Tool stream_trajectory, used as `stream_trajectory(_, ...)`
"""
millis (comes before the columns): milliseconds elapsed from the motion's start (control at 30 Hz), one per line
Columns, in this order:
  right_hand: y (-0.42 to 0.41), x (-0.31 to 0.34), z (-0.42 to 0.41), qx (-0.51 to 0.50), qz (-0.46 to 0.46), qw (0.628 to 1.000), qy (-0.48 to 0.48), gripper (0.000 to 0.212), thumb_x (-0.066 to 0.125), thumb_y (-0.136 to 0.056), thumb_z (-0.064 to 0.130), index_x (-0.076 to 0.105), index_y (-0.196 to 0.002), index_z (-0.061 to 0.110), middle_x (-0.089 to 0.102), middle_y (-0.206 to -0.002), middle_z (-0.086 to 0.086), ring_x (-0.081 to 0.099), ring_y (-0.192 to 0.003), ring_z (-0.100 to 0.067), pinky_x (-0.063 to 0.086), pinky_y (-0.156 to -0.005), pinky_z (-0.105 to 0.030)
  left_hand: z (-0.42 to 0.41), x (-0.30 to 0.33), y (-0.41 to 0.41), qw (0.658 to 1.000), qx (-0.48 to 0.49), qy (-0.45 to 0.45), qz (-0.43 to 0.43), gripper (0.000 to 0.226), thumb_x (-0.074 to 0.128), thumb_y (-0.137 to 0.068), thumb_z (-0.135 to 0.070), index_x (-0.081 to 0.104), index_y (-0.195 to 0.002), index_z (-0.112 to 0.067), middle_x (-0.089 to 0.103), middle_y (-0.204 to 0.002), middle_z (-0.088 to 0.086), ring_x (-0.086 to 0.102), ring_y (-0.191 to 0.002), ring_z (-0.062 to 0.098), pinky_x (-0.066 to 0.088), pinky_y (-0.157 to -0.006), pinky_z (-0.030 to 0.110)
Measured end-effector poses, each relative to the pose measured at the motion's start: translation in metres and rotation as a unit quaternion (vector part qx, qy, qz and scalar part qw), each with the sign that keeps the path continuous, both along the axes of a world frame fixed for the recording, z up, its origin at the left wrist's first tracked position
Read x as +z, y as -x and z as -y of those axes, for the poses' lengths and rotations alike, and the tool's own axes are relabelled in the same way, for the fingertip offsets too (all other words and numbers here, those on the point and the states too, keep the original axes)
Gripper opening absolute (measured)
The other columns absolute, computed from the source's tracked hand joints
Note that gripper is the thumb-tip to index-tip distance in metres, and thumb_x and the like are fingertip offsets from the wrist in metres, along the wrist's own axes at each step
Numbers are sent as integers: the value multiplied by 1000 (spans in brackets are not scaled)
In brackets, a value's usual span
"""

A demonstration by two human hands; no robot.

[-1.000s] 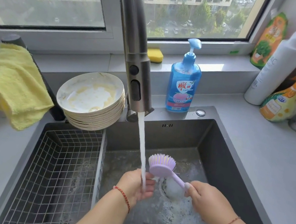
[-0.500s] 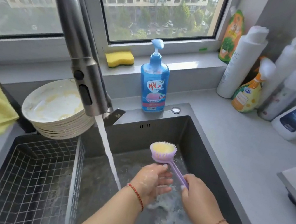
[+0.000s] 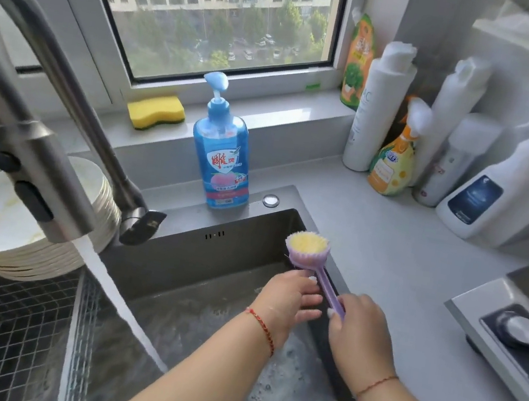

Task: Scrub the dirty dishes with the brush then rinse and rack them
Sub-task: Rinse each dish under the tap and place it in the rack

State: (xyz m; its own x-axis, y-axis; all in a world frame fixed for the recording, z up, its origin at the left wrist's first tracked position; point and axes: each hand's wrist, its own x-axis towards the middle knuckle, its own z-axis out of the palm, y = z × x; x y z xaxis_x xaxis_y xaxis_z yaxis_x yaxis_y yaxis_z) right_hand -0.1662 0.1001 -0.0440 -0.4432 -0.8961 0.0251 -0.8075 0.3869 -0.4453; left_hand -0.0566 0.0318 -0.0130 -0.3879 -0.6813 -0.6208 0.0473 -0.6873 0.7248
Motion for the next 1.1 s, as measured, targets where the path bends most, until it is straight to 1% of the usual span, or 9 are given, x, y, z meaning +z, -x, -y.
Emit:
stream_trajectory(67,14,-3,7,-25,-13,999,19,14,63,-88,17,67,-97,7,60,-90,-10,54,-87,-27,48,-75,-37,5,3,10,999,-27,-7,-16,22,41,-102,-4,56,-91,-16,54,-79,3,53,-65,12,48,-59,25)
stream_trajectory(300,60,-18,27,-91,-53,994,23,11,65,-83,4,67,-92,-2,60,-87,-21,53,-87,-39,45,-77,-41,0,-11,8,998,-27,-4,50,25,42,-99,-4,56,-84,-18,45,-84,7,45,-69,17,45,-59,24)
stream_trajectory(467,65,-29,30,-84,-49,995,6,10,65,-83,4,67,-89,-5,59,-87,-23,51,-87,-41,45,-74,-43,-6,-26,-14,995,38,-30,82,20,50,-100,-13,65,-111,-7,62,-93,8,64,-74,17,57,-67,28)
stream_trajectory(600,58,-17,25,-99,-106,989,-4,32,76,-73,12,65,-101,-1,60,-95,-23,51,-92,-41,44,-76,-44,-11,-29,-33,991,98,-61,72,18,54,-98,-12,66,-109,-5,65,-92,9,65,-75,20,57,-70,31)
stream_trajectory(700,27,-2,23,-52,-105,988,96,43,81,-65,13,65,-104,3,61,-91,-19,53,-85,-40,46,-72,-43,-15,-24,-54,982,164,-82,51,17,57,-96,-11,67,-107,-2,66,-93,12,66,-79,23,59,-69,33)
stream_trajectory(800,-30,15,26,115,37,988,96,11,71,-82,23,64,-88,18,59,-84,0,53,-82,-19,47,-72,-32,-16,-19,-79,957,267,-110,5,20,53,-98,-11,67,-102,3,65,-91,15,65,-79,25,56,-63,32)
stream_trajectory(900,-96,30,31,267,184,946,13,18,58,-91,25,51,-75,30,51,-79,11,47,-76,-5,40,-71,-21,-20,-2,-113,927,359,-109,-25,25,46,-101,-11,63,-106,7,64,-88,19,65,-78,25,56,-64,33)
stream_trajectory(1000,-152,43,32,291,309,902,-72,20,52,-92,24,53,-73,29,57,-76,8,51,-69,-6,43,-61,-17,-26,15,-142,913,396,-85,-41,23,40,-102,-3,61,-94,3,61,-65,12,66,-55,13,54,-53,24)
stream_trajectory(1100,-198,50,37,256,405,869,-120,15,51,-92,21,59,-80,26,63,-75,2,60,-66,-13,49,-54,-19,-28,25,-177,908,408,-87,-35,27,43,-101,-12,62,-86,-1,64,-56,11,62,-57,23,49,-62,33)
